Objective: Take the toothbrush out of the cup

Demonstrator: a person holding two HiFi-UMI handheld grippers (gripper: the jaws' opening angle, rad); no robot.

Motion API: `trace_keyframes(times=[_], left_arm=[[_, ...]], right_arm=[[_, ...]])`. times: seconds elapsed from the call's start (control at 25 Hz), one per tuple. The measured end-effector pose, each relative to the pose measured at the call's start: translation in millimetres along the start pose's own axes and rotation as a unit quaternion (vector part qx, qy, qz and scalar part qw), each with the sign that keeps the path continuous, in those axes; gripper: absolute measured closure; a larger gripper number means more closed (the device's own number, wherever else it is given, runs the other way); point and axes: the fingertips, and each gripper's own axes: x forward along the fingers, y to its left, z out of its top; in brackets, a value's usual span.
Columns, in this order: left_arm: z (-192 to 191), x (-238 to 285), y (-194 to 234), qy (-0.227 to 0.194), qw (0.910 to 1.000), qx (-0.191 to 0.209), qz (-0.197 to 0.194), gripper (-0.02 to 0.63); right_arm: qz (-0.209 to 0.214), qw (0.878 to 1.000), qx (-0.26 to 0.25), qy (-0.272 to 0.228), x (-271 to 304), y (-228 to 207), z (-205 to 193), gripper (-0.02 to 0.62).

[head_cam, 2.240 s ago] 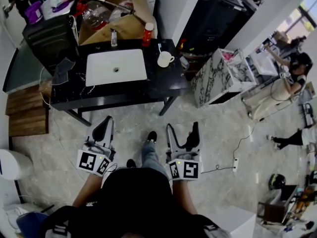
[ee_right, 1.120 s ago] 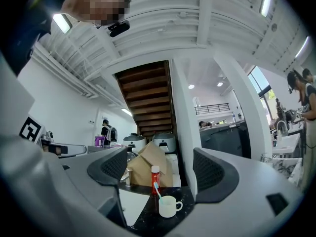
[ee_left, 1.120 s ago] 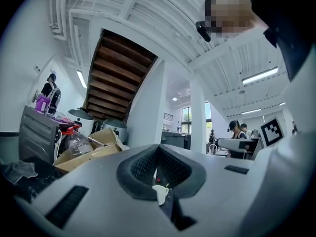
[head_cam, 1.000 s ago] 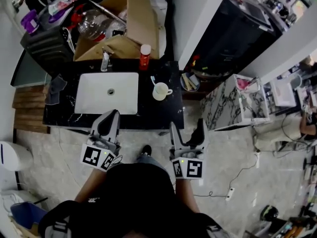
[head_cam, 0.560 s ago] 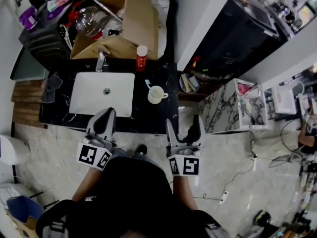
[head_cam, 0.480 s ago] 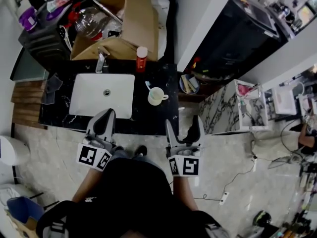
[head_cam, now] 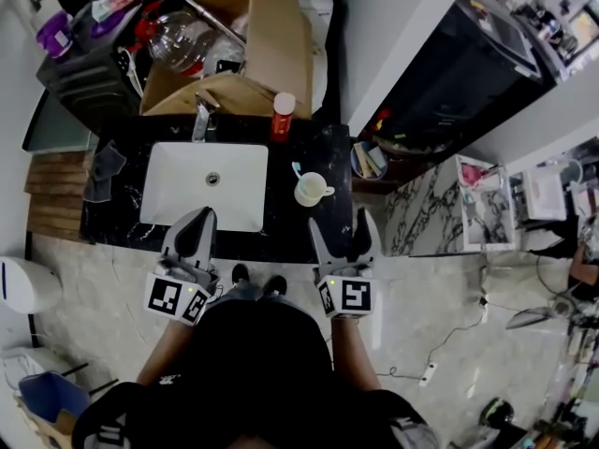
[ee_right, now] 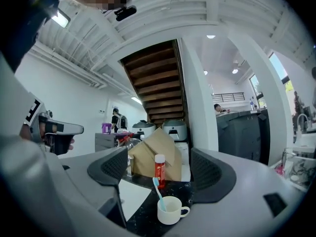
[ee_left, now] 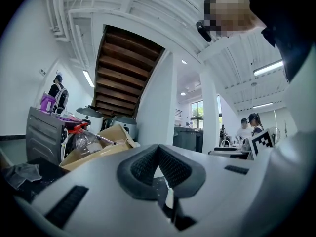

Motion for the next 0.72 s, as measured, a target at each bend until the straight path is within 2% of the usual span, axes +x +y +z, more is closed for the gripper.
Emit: trace_keyframes(times=[0.48,0.72], left_arm=[[-2,1,47,-0.003,0.9990,-0.006,0.043,0.603],[-7,2,61,0.000,0.9982,-0.007,0.060,0.603]], right_arm=[[0.033,0.995,-0.029,0.088,69,7,-86,0.190],[0.048,0.990,-0.044,0.123,96,10,-122,0.215]])
